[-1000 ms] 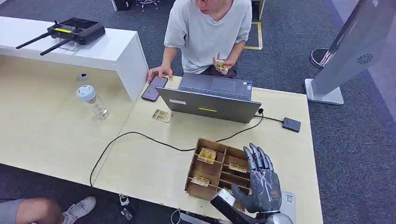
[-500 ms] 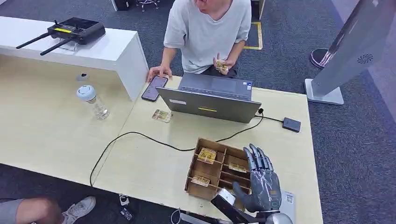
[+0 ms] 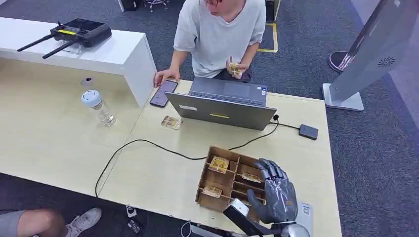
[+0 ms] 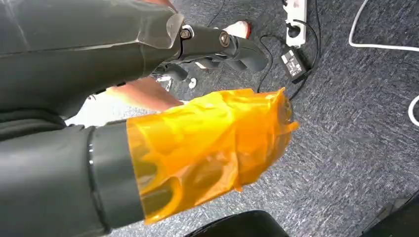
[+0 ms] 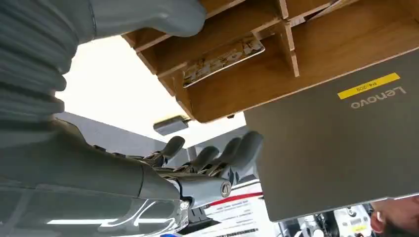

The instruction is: Pass the card to the sensor for recognition and then transmit it.

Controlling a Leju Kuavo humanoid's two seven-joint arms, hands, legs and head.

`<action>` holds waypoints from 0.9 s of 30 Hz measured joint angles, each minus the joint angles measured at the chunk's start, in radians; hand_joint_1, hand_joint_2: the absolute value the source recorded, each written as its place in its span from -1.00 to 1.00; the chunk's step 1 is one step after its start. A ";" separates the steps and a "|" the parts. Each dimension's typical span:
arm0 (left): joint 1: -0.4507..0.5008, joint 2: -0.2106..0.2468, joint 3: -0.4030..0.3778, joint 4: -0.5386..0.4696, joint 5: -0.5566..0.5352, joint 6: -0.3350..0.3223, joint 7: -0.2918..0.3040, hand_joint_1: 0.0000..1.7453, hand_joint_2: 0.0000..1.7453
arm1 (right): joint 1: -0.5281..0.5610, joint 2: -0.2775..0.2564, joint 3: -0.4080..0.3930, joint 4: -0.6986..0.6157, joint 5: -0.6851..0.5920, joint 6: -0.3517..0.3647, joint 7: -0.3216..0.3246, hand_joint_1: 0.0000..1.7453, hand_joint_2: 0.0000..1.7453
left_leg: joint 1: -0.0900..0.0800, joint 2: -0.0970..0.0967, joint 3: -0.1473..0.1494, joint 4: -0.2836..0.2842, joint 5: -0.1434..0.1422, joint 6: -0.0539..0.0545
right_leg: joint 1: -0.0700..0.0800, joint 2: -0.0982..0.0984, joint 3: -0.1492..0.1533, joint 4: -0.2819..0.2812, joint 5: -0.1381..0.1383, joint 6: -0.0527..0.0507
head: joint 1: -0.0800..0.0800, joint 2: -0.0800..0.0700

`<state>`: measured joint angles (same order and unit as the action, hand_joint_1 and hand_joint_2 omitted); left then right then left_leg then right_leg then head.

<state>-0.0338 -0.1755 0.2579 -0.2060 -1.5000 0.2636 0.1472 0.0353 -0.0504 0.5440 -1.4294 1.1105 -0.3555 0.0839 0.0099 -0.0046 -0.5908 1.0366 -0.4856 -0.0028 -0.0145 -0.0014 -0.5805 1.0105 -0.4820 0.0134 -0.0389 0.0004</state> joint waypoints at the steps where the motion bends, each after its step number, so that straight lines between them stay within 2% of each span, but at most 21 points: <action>1: 0.000 0.000 0.000 0.000 0.000 0.000 0.000 -1.00 -1.00 | 0.000 0.000 0.000 0.002 0.000 0.000 0.000 -0.44 1.00 | 0.000 0.000 0.000 0.000 0.000 0.000 | 0.000 0.000 0.000 0.000 0.000 0.000 | 0.000 0.000; 9: 0.000 0.000 0.000 0.000 0.000 0.000 0.000 -1.00 -1.00 | -0.002 0.001 0.000 0.009 0.000 0.001 0.000 -0.52 1.00 | 0.000 0.000 0.000 0.000 0.000 0.000 | 0.000 0.000 0.000 0.000 0.000 0.000 | 0.000 0.000; 14: 0.000 0.000 0.000 0.000 -0.002 0.000 0.000 -1.00 -1.00 | -0.009 0.003 -0.001 0.024 0.000 0.005 0.000 -0.36 1.00 | 0.000 0.000 0.000 0.000 0.000 0.000 | 0.000 0.000 0.000 0.000 0.000 0.000 | 0.000 0.000; 20: 0.000 0.000 0.000 0.000 -0.003 0.000 0.000 -1.00 -1.00 | -0.014 0.012 -0.006 0.045 -0.001 0.007 0.000 -0.28 1.00 | 0.000 0.000 0.000 0.000 0.000 0.000 | 0.000 0.000 0.000 0.000 0.000 0.000 | 0.000 0.000; 27: 0.000 0.000 0.000 0.000 -0.004 0.000 0.000 -1.00 -1.00 | -0.017 0.017 -0.008 0.056 -0.001 0.007 0.000 -0.28 1.00 | 0.000 0.000 0.000 0.000 0.000 0.000 | 0.000 0.000 0.000 0.000 0.000 0.000 | 0.000 0.000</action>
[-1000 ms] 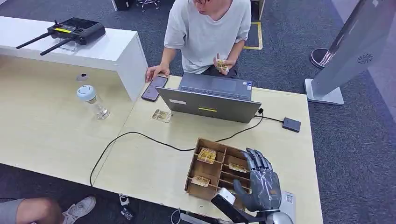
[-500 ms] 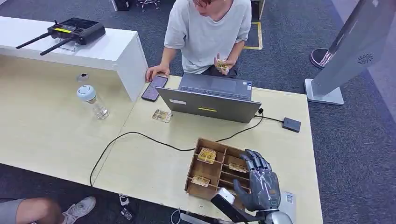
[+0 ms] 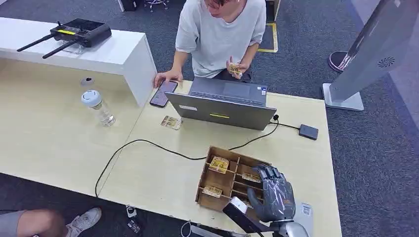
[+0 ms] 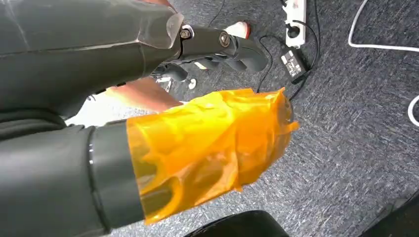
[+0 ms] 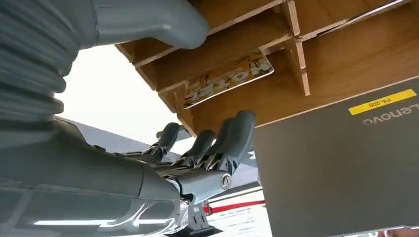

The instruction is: Pass the card to the sensor for recognition and then transmit it.

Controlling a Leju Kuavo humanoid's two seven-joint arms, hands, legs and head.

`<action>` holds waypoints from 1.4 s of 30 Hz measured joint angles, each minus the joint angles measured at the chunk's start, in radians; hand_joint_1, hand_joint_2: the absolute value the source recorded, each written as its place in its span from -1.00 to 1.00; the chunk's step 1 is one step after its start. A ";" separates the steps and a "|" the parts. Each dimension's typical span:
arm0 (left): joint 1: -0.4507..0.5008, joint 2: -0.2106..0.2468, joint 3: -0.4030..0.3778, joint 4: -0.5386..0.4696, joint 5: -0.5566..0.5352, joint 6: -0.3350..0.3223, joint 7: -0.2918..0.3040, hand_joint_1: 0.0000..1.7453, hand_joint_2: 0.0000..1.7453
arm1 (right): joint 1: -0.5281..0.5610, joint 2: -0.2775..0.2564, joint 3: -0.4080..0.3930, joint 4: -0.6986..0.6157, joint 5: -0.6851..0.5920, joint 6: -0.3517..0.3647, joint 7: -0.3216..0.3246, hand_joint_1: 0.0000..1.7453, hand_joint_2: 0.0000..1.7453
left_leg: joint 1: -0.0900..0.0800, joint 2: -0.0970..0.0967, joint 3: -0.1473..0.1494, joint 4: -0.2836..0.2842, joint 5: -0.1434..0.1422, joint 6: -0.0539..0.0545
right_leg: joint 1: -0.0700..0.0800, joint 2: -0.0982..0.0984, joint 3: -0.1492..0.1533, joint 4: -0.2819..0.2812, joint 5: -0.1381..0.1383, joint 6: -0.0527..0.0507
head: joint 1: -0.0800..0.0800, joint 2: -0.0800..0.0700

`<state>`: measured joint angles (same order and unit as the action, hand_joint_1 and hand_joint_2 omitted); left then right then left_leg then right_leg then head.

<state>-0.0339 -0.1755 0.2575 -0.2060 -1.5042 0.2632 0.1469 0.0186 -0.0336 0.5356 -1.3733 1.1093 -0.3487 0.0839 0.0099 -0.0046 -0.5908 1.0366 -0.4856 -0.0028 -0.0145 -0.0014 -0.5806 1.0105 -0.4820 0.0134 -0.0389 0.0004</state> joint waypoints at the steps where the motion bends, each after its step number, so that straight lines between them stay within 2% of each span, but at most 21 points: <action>1: 0.000 0.000 0.000 0.000 0.000 0.000 0.000 -1.00 -1.00 | 0.000 0.000 0.000 0.000 0.000 0.000 0.000 -0.28 1.00 | 0.000 0.000 0.000 0.000 0.000 0.000 | 0.000 0.000 0.000 0.000 0.000 0.000 | 0.000 0.000; 12: 0.000 0.000 0.000 0.000 0.000 0.000 0.000 -1.00 -1.00 | 0.000 0.000 -0.006 0.006 0.000 0.000 0.000 -0.24 1.00 | 0.000 0.000 0.000 0.000 0.000 0.000 | 0.000 0.000 0.000 0.000 0.000 0.000 | 0.000 0.000; 14: 0.000 0.000 0.000 0.000 0.000 0.000 0.000 -1.00 -1.00 | 0.000 0.001 -0.006 0.006 0.000 0.000 0.000 -0.14 1.00 | 0.000 0.000 0.000 0.000 0.000 0.000 | 0.000 0.000 0.000 0.000 0.000 0.000 | 0.000 0.000; 18: 0.000 0.000 0.000 0.000 0.000 0.000 0.000 -1.00 -1.00 | 0.000 0.001 -0.007 0.006 0.000 0.000 0.000 0.48 1.00 | 0.000 0.000 0.000 0.000 0.000 0.000 | 0.000 0.000 0.000 0.000 0.000 0.000 | 0.000 0.000; 20: 0.000 0.000 0.000 0.000 0.000 0.000 0.000 -1.00 -1.00 | 0.000 0.002 -0.006 0.007 0.000 0.000 0.000 0.58 1.00 | 0.000 0.000 0.000 0.000 0.000 0.000 | 0.000 0.000 0.000 0.000 0.000 0.000 | 0.000 0.000; 24: 0.000 0.000 0.000 0.000 0.000 0.000 0.000 -1.00 -1.00 | -0.002 0.002 -0.007 0.008 0.000 0.000 0.000 0.60 1.00 | 0.000 0.000 0.000 0.000 0.000 0.000 | 0.000 0.000 0.000 0.000 0.000 0.000 | 0.000 0.000; 26: 0.000 0.000 0.000 0.000 0.000 0.000 0.000 -1.00 -1.00 | -0.006 0.004 -0.007 0.008 0.000 0.000 0.000 0.72 1.00 | 0.000 0.000 0.000 0.000 0.000 0.000 | 0.000 0.000 0.000 0.000 0.000 0.000 | 0.000 0.000; 42: 0.000 0.000 0.000 0.000 0.001 0.000 0.000 -1.00 -1.00 | -0.012 0.008 -0.008 0.008 -0.004 0.000 -0.005 0.86 1.00 | 0.000 0.000 0.000 0.000 0.000 0.000 | 0.000 0.000 0.000 0.000 0.000 0.000 | 0.000 0.000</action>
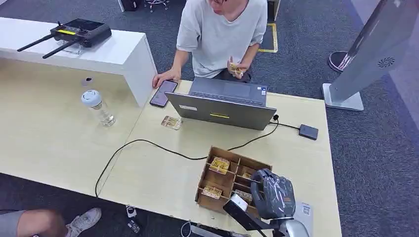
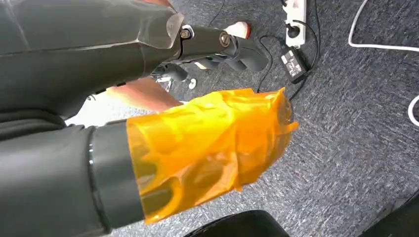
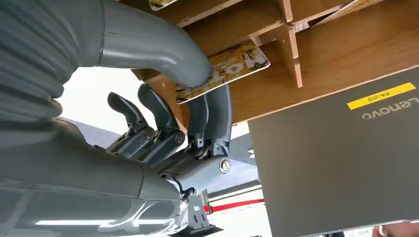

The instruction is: Pass the card to the sensor for recognition and then transmit it.

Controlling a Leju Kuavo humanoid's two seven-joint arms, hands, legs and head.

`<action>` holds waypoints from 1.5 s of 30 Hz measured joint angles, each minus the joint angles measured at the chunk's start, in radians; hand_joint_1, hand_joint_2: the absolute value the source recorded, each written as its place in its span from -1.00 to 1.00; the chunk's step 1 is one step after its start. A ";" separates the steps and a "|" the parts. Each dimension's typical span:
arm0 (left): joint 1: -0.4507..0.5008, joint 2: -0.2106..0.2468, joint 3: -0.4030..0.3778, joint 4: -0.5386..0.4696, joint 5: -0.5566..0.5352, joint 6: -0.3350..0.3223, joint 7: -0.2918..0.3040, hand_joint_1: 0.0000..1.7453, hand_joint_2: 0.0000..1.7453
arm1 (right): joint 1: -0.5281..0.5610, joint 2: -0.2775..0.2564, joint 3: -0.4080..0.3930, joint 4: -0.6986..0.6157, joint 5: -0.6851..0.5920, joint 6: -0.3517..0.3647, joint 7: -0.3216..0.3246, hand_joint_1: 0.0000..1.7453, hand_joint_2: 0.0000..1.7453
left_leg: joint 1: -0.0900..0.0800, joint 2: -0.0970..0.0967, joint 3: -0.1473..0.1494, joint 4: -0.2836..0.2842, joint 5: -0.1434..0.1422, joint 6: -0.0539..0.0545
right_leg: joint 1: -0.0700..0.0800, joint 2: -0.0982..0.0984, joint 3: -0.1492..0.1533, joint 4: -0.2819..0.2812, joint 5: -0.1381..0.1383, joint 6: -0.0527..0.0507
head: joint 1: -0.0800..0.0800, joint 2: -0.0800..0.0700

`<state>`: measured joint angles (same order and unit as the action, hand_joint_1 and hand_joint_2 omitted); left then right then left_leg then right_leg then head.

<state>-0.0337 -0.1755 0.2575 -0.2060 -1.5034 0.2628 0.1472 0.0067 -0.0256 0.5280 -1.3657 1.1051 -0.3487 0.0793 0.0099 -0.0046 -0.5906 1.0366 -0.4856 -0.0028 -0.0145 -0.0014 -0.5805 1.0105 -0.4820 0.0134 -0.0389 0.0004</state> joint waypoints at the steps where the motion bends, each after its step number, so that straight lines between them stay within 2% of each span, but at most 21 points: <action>1: 0.000 0.000 0.000 0.000 0.000 0.000 0.000 -1.00 -1.00 | 0.000 0.000 0.000 0.000 -0.003 -0.002 -0.003 0.90 1.00 | 0.000 0.000 0.000 0.000 0.000 0.000 | 0.000 0.000 0.000 0.000 0.000 0.000 | 0.000 0.000; 4: 0.000 0.000 0.000 0.000 0.000 0.000 0.000 -1.00 -1.00 | 0.000 0.000 0.000 0.000 -0.005 -0.013 -0.017 1.00 1.00 | 0.000 0.000 0.000 0.000 0.000 0.000 | 0.000 0.000 0.000 0.000 0.000 0.000 | 0.000 0.000; 14: 0.004 0.000 0.000 0.000 0.011 0.003 0.000 -1.00 -1.00 | 0.022 0.000 0.000 -0.087 0.005 -0.059 -0.047 1.00 1.00 | 0.000 0.000 0.000 0.000 0.000 0.000 | 0.000 0.000 0.000 0.000 0.000 0.000 | 0.000 0.000; 30: 0.002 0.000 0.001 0.000 0.026 0.004 0.010 -1.00 -1.00 | 0.037 0.000 0.000 -0.315 0.018 -0.067 -0.064 1.00 1.00 | 0.000 0.000 0.000 0.000 0.000 0.000 | 0.000 0.000 0.000 0.000 0.000 0.000 | 0.000 0.000; 45: 0.003 0.000 0.003 0.000 0.031 0.015 -0.001 -1.00 -1.00 | 0.040 0.000 0.002 -0.396 -0.051 -0.107 -0.122 1.00 1.00 | 0.000 0.000 0.000 0.000 0.000 0.000 | 0.000 0.000 0.000 0.000 0.000 0.000 | 0.000 0.000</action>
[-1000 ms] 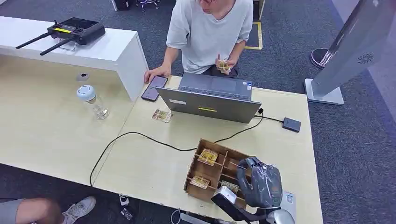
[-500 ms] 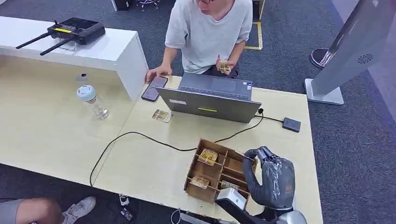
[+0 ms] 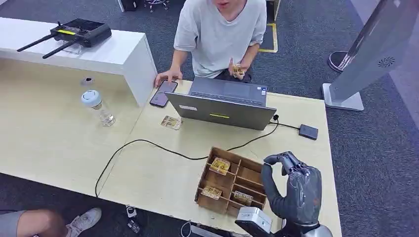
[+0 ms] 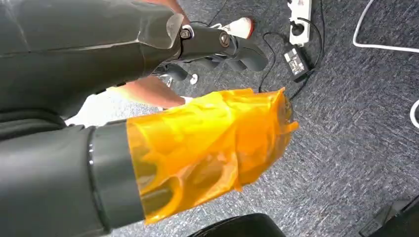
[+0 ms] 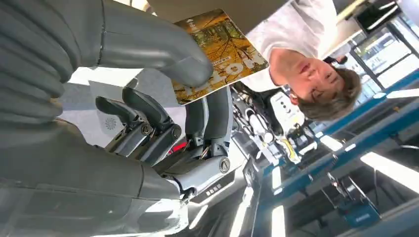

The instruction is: Pass the card to the sensor for recognition and then transmit it.

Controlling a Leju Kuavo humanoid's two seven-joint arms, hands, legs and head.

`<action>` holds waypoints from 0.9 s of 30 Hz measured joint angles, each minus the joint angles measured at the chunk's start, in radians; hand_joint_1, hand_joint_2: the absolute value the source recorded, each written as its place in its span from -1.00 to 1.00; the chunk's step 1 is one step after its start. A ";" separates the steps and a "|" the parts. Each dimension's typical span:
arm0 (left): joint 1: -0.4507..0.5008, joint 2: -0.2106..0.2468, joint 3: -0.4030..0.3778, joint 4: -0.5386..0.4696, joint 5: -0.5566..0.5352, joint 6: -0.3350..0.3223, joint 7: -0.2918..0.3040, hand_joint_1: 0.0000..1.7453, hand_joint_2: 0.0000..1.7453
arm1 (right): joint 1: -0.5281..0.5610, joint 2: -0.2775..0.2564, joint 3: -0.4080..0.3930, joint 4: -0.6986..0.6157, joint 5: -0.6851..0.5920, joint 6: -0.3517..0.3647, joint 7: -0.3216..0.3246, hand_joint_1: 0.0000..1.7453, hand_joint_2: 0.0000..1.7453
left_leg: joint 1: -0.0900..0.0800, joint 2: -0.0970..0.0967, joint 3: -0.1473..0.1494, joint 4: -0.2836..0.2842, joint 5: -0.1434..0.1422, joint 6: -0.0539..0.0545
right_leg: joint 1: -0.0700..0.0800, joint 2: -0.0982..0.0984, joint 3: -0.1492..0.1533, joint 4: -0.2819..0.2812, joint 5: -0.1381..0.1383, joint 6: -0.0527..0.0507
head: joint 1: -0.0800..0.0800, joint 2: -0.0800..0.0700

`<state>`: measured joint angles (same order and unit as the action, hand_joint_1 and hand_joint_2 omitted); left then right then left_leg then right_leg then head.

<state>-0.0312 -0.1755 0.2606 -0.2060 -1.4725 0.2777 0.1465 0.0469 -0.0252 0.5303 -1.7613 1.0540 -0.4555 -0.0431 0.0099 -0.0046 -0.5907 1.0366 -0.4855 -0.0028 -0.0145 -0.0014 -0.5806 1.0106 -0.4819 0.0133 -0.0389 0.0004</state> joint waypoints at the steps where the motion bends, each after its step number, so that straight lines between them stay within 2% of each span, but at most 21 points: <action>1: 0.000 0.000 0.000 0.000 0.000 0.001 0.000 -1.00 -1.00 | 0.000 0.000 0.000 -0.002 -0.002 -0.002 -0.001 1.00 1.00 | 0.000 0.000 0.000 0.000 0.000 0.000 | 0.000 0.000 0.000 0.000 0.000 0.000 | 0.000 0.000; 20: -0.006 0.000 -0.003 0.000 -0.035 -0.008 0.000 -1.00 -1.00 | -0.074 0.003 0.008 0.017 -0.036 0.013 -0.003 1.00 1.00 | 0.000 0.000 0.000 0.000 0.000 0.000 | 0.000 0.000 0.000 0.000 0.000 0.000 | 0.000 0.000; 27: -0.013 0.000 -0.011 0.000 -0.059 -0.025 0.000 -1.00 -1.00 | -0.146 0.019 0.008 0.053 -0.057 0.056 0.001 1.00 1.00 | 0.000 0.000 0.000 0.000 0.000 0.000 | 0.000 0.000 0.000 0.000 0.000 0.000 | 0.000 0.000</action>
<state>-0.0439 -0.1759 0.2499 -0.2060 -1.5316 0.2529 0.1465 -0.0990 -0.0057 0.5383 -1.7082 0.9972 -0.3990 -0.0420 0.0099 -0.0046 -0.5905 1.0366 -0.4853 -0.0029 -0.0145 -0.0014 -0.5805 1.0107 -0.4818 0.0132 -0.0389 0.0004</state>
